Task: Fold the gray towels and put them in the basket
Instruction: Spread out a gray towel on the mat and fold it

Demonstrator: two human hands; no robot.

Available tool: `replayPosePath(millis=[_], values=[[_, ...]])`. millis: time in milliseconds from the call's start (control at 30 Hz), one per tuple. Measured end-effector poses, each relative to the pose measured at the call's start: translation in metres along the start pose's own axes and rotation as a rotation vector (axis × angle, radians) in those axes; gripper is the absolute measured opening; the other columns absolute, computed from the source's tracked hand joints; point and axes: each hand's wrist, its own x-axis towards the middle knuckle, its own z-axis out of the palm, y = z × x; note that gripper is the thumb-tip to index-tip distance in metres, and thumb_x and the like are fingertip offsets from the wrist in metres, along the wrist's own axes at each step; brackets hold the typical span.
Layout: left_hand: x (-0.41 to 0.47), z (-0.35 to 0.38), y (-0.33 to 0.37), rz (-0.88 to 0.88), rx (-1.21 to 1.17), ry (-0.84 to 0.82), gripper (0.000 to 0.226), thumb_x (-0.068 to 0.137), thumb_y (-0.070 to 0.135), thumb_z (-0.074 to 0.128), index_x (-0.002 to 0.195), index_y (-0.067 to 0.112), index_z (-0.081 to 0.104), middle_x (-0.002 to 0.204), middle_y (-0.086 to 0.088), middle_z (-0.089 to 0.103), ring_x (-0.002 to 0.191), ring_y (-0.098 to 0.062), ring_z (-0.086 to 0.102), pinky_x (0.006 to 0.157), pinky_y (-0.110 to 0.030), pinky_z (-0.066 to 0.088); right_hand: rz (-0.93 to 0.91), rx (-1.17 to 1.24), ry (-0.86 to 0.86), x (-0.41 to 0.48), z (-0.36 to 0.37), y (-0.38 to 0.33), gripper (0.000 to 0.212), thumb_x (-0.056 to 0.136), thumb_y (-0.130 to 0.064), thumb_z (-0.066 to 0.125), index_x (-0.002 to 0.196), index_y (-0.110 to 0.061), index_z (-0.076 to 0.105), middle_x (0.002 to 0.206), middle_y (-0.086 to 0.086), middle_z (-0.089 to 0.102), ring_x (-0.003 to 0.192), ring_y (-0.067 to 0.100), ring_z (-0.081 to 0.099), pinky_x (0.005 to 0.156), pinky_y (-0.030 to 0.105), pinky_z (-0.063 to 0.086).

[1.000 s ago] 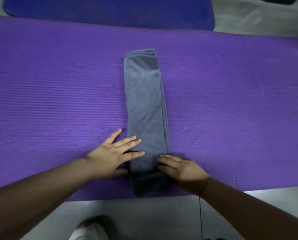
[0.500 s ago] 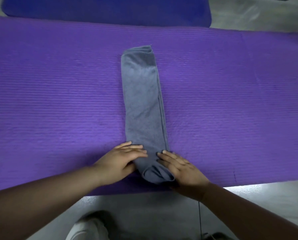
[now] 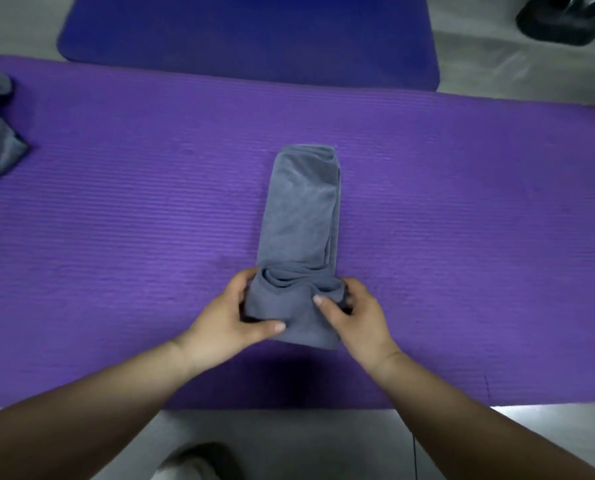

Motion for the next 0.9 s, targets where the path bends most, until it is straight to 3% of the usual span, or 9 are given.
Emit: replayPosePath(millis=[133, 300, 433, 533, 633, 700, 767, 833, 900], values=[[0.031, -0.008, 0.002, 0.043, 0.06, 0.129, 0.071, 0.043, 0.054, 0.064, 0.106, 0.033, 0.039, 0.107, -0.003, 0.062, 0.104, -0.019, 0.061, 0.098, -0.041, 0.047, -0.012, -0.032, 0.115, 0.025, 0.006, -0.015, 0.012, 0.083, -0.017, 0.065, 0.083, -0.021, 0.053, 0.068, -0.018, 0.054, 0.06, -0.009, 0.056, 0.056, 0.003, 0.039], [0.059, -0.018, 0.013, 0.057, 0.448, 0.189, 0.097, 0.052, 0.046, 0.075, 0.135, 0.016, 0.034, 0.113, -0.01, 0.057, 0.107, -0.026, 0.057, 0.098, -0.037, 0.043, 0.103, -0.249, 0.115, 0.048, 0.004, -0.025, 0.038, 0.084, -0.032, 0.062, 0.111, -0.009, 0.049, 0.095, 0.008, 0.064, 0.097, 0.026, 0.061, 0.076, 0.029, 0.045], [0.066, -0.02, 0.006, 0.643, 1.016, 0.488, 0.049, 0.066, 0.052, 0.055, 0.097, 0.015, 0.046, 0.103, -0.003, 0.049, 0.091, -0.02, 0.044, 0.085, -0.03, 0.032, 0.034, -0.44, 0.12, 0.055, 0.004, -0.031, 0.04, 0.082, -0.027, 0.064, 0.111, -0.01, 0.043, 0.1, 0.005, 0.057, 0.099, 0.027, 0.057, 0.068, 0.026, 0.036], [0.065, -0.028, -0.005, 0.972, 1.16, 0.35, 0.02, 0.088, 0.04, 0.043, 0.088, 0.02, 0.047, 0.095, 0.0, 0.062, 0.096, -0.018, 0.046, 0.098, -0.029, 0.025, -0.381, -0.71, 0.325, 0.06, 0.007, -0.022, 0.029, 0.068, -0.017, 0.07, 0.091, -0.006, 0.054, 0.091, 0.013, 0.058, 0.083, 0.031, 0.056, 0.067, 0.033, 0.045], [0.054, -0.047, -0.022, 0.975, 1.339, 0.104, 0.054, 0.087, 0.061, 0.03, 0.122, 0.022, 0.044, 0.13, -0.006, 0.056, 0.141, -0.014, 0.017, 0.114, -0.032, 0.008, -0.75, -0.881, 0.384, 0.067, 0.006, -0.008, 0.013, 0.066, -0.019, 0.051, 0.078, -0.012, 0.053, 0.079, 0.011, 0.064, 0.084, 0.022, 0.043, 0.075, 0.031, 0.036], [0.05, -0.057, -0.03, 0.906, 1.505, -0.008, 0.101, 0.065, 0.07, 0.048, 0.146, 0.021, 0.014, 0.154, -0.003, 0.015, 0.144, -0.012, -0.009, 0.116, -0.034, -0.003, -0.893, -0.927, 0.281, 0.067, 0.002, -0.004, 0.016, 0.069, -0.012, 0.048, 0.071, -0.01, 0.064, 0.08, 0.009, 0.069, 0.09, 0.02, 0.043, 0.079, 0.029, 0.035], [0.051, -0.058, -0.031, 0.849, 1.612, -0.057, 0.126, 0.052, 0.059, 0.066, 0.146, 0.015, -0.005, 0.156, -0.006, -0.002, 0.143, -0.015, -0.014, 0.116, -0.036, -0.004, -0.963, -0.942, 0.168, 0.067, -0.005, -0.006, 0.026, 0.07, -0.008, 0.045, 0.071, -0.009, 0.071, 0.083, 0.009, 0.072, 0.096, 0.02, 0.047, 0.085, 0.032, 0.038], [0.057, -0.055, -0.026, 0.886, 1.621, -0.01, 0.113, 0.061, 0.046, 0.06, 0.145, 0.012, -0.006, 0.156, -0.008, -0.002, 0.143, -0.017, -0.014, 0.116, -0.037, -0.003, -0.963, -0.993, 0.046, 0.068, -0.017, -0.003, 0.037, 0.068, -0.009, 0.041, 0.084, -0.01, 0.074, 0.094, 0.008, 0.073, 0.103, 0.024, 0.055, 0.091, 0.035, 0.043], [0.067, -0.055, -0.022, 0.927, 1.616, 0.022, 0.095, 0.069, 0.042, 0.043, 0.145, 0.011, -0.005, 0.148, -0.009, 0.032, 0.143, -0.017, -0.013, 0.116, -0.037, 0.001, -0.938, -1.097, -0.093, 0.068, -0.034, 0.005, 0.051, 0.063, -0.011, 0.042, 0.108, -0.011, 0.065, 0.111, 0.009, 0.069, 0.111, 0.026, 0.057, 0.098, 0.035, 0.042]])
